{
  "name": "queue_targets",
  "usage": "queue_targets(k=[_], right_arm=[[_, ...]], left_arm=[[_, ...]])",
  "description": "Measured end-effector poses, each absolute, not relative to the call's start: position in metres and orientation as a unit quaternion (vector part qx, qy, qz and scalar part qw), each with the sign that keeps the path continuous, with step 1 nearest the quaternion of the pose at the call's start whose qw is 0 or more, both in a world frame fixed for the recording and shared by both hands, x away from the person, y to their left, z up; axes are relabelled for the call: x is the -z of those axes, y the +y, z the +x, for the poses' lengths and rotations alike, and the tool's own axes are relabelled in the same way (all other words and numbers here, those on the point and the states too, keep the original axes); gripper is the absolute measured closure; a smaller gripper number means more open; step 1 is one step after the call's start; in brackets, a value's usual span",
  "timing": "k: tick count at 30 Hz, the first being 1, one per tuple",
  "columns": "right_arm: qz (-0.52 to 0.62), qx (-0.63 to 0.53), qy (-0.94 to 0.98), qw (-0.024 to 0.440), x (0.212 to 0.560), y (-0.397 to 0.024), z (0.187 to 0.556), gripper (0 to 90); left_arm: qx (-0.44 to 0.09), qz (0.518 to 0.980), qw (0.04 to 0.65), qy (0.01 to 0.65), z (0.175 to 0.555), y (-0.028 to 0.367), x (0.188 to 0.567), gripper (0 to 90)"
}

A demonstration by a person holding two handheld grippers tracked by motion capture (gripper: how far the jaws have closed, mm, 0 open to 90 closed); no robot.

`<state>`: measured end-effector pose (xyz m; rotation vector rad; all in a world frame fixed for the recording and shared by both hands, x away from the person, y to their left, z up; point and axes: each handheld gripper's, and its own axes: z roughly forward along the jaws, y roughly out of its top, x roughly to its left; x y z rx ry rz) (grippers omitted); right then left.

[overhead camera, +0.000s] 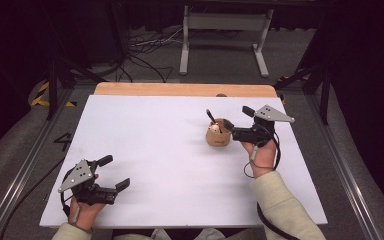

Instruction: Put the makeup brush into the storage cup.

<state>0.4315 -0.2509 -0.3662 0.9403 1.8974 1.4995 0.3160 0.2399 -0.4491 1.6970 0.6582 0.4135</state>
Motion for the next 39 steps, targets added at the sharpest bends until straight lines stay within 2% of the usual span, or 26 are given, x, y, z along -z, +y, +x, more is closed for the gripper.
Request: queue_targets(k=[12, 23, 39], right_arm=[[0.294, -0.582, 0.714, 0.256, 0.359, -0.269, 0.396, 0.4], [0.26, -0.588, 0.724, 0.25, 0.366, -0.281, 0.367, 0.0], [0.25, -0.576, 0.733, 0.26, 0.391, -0.3, 0.345, 0.0]], left_arm=[[-0.176, 0.732, 0.598, 0.277, 0.314, 0.24, 0.444, 0.2], [-0.168, 0.73, 0.603, 0.274, 0.314, 0.24, 0.442, 0.1], [-0.158, 0.734, 0.605, 0.265, 0.314, 0.239, 0.441, 0.1]])
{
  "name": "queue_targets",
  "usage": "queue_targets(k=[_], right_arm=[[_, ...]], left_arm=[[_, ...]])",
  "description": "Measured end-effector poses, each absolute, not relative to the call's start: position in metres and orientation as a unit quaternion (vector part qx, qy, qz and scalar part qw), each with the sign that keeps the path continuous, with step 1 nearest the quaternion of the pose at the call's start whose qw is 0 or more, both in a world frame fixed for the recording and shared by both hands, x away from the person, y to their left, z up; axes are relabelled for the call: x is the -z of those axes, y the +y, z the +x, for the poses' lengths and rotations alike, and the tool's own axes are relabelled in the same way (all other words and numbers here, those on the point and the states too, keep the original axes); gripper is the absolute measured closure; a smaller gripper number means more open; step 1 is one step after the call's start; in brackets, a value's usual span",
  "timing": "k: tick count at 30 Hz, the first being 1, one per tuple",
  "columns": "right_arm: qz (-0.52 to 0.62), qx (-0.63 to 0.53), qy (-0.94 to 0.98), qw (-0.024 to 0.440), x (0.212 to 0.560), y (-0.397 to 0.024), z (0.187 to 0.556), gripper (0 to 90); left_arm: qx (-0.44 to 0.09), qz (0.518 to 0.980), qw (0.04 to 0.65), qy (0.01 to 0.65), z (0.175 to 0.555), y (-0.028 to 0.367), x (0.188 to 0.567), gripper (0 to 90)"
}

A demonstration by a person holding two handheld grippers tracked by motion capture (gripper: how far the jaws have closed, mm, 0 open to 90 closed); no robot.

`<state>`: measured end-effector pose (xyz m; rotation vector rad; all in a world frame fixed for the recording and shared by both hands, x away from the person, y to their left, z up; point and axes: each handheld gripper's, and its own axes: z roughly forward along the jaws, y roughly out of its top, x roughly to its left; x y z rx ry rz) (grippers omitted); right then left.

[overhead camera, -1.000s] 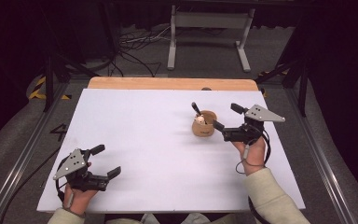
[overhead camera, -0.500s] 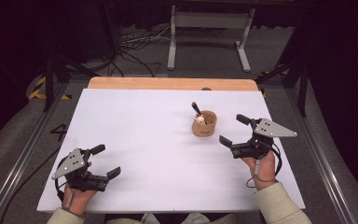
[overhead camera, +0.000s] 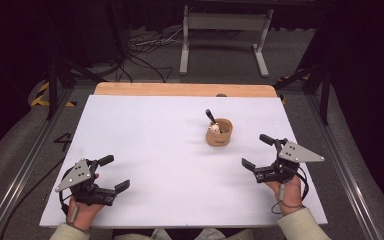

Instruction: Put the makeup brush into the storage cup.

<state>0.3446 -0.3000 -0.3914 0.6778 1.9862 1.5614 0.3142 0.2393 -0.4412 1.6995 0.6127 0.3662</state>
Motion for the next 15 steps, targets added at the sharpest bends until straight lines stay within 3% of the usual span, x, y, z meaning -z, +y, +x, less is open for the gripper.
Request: queue_targets(k=[15], right_arm=[[0.244, -0.585, 0.738, 0.23, 0.423, -0.297, 0.334, 0.0]], left_arm=[[-0.157, 0.737, 0.604, 0.262, 0.315, 0.239, 0.443, 0.1]])
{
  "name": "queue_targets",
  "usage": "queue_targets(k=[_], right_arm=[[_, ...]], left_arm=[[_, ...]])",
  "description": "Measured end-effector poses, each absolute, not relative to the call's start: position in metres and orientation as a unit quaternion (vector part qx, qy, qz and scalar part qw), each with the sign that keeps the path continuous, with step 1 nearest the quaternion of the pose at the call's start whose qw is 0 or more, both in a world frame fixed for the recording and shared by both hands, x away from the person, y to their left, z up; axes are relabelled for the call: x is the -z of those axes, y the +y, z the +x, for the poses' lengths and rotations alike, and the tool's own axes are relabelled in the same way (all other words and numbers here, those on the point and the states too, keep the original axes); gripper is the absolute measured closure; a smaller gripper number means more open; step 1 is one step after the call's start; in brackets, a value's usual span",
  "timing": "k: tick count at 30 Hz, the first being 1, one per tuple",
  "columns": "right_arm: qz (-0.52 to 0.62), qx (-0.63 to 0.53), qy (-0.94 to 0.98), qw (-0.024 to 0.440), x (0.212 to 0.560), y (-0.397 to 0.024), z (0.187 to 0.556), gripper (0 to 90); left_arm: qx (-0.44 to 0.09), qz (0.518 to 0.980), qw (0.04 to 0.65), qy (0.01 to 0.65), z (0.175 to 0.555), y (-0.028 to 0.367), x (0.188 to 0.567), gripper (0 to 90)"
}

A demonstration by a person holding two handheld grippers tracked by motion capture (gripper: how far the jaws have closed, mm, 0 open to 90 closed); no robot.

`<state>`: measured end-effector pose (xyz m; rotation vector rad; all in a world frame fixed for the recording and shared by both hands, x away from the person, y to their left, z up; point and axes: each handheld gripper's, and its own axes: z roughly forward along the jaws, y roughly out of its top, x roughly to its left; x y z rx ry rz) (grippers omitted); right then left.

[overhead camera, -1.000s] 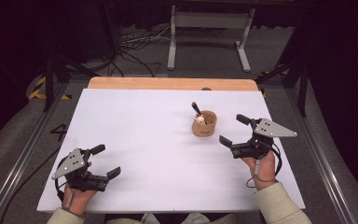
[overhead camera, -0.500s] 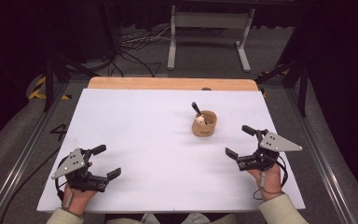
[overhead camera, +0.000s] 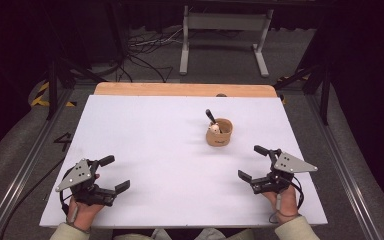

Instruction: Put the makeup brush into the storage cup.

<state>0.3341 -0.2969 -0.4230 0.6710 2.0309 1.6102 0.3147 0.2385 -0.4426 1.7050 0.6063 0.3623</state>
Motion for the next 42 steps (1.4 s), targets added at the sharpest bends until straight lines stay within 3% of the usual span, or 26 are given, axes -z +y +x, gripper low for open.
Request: queue_targets(k=[18, 42], right_arm=[[0.239, -0.607, 0.724, 0.227, 0.447, -0.295, 0.328, 0.0], [0.245, -0.582, 0.735, 0.245, 0.452, -0.289, 0.326, 0.0]], left_arm=[[-0.143, 0.734, 0.609, 0.263, 0.318, 0.237, 0.45, 0.1], [-0.149, 0.738, 0.601, 0.268, 0.319, 0.233, 0.455, 0.2]])
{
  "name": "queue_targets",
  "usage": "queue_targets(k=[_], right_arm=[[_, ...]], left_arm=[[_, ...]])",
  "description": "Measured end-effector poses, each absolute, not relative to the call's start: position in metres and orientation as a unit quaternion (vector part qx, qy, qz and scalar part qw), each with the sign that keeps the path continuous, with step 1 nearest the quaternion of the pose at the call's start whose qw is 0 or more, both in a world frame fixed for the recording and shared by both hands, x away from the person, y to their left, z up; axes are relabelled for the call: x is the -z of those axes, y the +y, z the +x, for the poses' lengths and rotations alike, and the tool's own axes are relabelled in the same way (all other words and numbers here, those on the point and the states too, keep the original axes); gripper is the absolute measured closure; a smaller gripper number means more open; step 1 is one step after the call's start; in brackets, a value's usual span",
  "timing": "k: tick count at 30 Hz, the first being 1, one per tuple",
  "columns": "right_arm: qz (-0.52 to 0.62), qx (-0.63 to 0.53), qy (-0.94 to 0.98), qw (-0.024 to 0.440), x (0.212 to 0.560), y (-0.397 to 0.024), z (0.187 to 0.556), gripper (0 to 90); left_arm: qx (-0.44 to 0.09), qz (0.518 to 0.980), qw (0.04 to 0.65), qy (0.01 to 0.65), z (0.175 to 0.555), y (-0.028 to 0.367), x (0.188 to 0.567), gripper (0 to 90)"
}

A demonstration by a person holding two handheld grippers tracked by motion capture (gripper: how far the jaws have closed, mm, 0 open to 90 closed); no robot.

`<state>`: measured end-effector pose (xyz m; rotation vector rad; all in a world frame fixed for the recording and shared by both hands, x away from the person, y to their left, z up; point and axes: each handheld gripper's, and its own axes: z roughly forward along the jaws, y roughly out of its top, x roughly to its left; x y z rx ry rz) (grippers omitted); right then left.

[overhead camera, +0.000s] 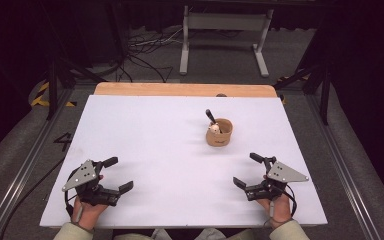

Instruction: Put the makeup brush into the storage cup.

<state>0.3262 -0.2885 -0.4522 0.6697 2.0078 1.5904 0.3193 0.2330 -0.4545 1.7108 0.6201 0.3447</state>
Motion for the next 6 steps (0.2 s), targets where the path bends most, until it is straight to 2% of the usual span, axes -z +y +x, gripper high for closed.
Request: queue_targets(k=[6], right_arm=[[0.249, -0.584, 0.733, 0.245, 0.4519, -0.2891, 0.3264, 0.0]], left_arm=[[-0.147, 0.739, 0.601, 0.267, 0.3193, 0.233, 0.4545, 0.3]])
